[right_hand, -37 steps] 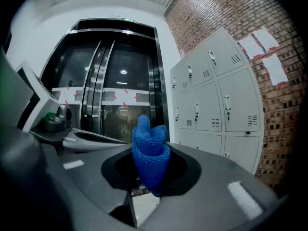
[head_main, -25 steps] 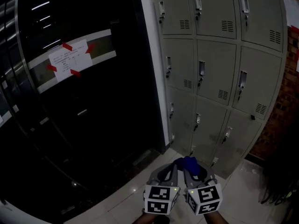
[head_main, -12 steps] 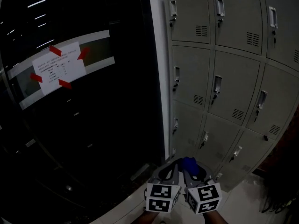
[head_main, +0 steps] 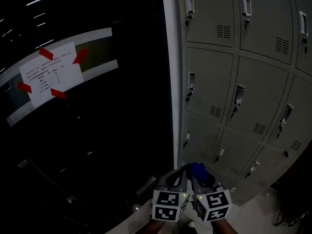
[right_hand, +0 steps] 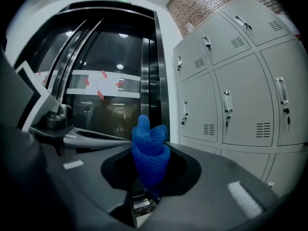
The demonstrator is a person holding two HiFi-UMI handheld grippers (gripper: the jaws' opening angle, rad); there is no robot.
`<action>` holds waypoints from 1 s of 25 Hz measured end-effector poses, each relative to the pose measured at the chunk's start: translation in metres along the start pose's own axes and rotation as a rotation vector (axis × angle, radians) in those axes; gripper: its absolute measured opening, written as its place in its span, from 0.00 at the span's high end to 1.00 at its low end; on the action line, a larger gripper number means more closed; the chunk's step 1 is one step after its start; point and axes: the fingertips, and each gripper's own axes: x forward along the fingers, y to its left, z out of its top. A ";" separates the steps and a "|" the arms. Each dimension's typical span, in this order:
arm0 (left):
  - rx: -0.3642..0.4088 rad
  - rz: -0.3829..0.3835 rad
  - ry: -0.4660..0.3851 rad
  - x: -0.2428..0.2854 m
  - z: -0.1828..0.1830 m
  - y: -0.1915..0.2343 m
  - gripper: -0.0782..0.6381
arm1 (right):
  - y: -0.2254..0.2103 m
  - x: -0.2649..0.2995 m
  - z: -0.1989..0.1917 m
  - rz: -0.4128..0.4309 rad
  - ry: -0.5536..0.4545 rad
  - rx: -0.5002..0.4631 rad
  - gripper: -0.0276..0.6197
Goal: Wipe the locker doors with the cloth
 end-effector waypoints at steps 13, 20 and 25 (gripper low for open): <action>0.019 0.021 -0.005 0.145 0.036 0.070 0.89 | -0.090 0.153 0.027 -0.007 -0.041 0.005 0.82; 0.019 0.060 -0.007 0.228 0.064 0.111 0.89 | -0.145 0.248 0.048 0.003 -0.042 -0.007 0.82; 0.023 0.097 -0.012 0.262 0.077 0.132 0.89 | -0.171 0.304 0.058 0.010 -0.024 -0.046 0.82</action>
